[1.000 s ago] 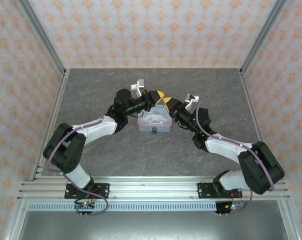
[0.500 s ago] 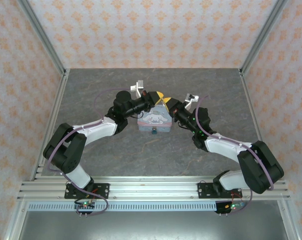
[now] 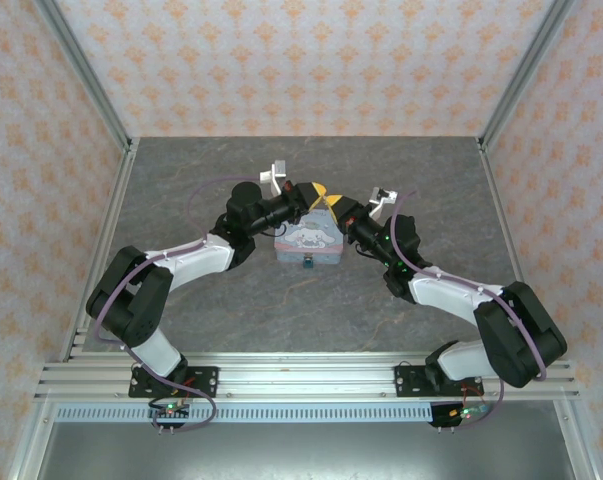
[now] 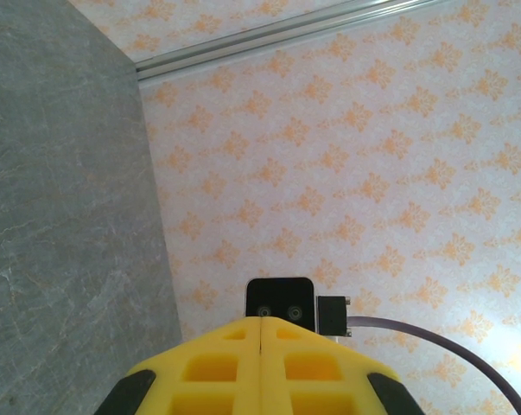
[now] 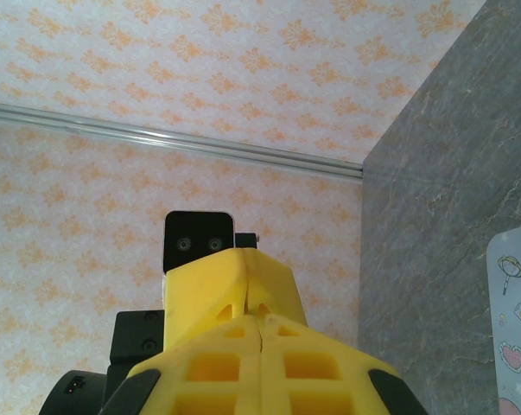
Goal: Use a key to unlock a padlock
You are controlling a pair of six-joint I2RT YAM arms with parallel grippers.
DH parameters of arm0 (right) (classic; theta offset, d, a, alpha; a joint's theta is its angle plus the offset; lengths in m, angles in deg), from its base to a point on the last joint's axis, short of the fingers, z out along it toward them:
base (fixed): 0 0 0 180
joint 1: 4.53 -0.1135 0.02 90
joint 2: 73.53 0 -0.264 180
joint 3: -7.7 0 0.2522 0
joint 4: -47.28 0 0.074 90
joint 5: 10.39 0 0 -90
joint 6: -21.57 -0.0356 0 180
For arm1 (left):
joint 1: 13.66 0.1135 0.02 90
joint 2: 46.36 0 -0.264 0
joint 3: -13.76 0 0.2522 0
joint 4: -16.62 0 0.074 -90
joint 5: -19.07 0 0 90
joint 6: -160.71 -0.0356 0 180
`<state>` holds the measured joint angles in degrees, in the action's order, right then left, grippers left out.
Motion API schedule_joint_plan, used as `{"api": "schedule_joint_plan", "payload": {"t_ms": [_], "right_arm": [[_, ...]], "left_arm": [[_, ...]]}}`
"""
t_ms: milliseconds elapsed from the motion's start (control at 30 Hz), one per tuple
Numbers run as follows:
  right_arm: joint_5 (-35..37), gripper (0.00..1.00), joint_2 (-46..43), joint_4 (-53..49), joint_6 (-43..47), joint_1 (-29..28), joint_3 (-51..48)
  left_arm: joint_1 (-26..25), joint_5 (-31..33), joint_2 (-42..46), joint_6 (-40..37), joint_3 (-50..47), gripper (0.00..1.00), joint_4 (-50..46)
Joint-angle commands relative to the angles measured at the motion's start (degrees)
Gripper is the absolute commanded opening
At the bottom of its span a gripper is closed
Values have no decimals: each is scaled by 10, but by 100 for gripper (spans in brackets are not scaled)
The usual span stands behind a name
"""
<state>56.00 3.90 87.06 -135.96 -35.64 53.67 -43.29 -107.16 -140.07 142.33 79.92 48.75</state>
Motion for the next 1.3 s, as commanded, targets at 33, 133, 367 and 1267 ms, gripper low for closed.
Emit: {"api": "schedule_joint_plan", "payload": {"t_ms": [33,133,367,1267], "right_arm": [[13,0,0,22,4,-4,0],[11,0,4,27,3,-4,-2],[5,0,4,31,6,-4,-7],[-26,0,-43,-176,67,61,-3]], "left_arm": [[-4,11,17,3,-18,0,24],[-5,15,17,5,-21,0,25],[-6,30,23,7,-22,9,7],[-37,196,236,-349,-121,86,-554]]}}
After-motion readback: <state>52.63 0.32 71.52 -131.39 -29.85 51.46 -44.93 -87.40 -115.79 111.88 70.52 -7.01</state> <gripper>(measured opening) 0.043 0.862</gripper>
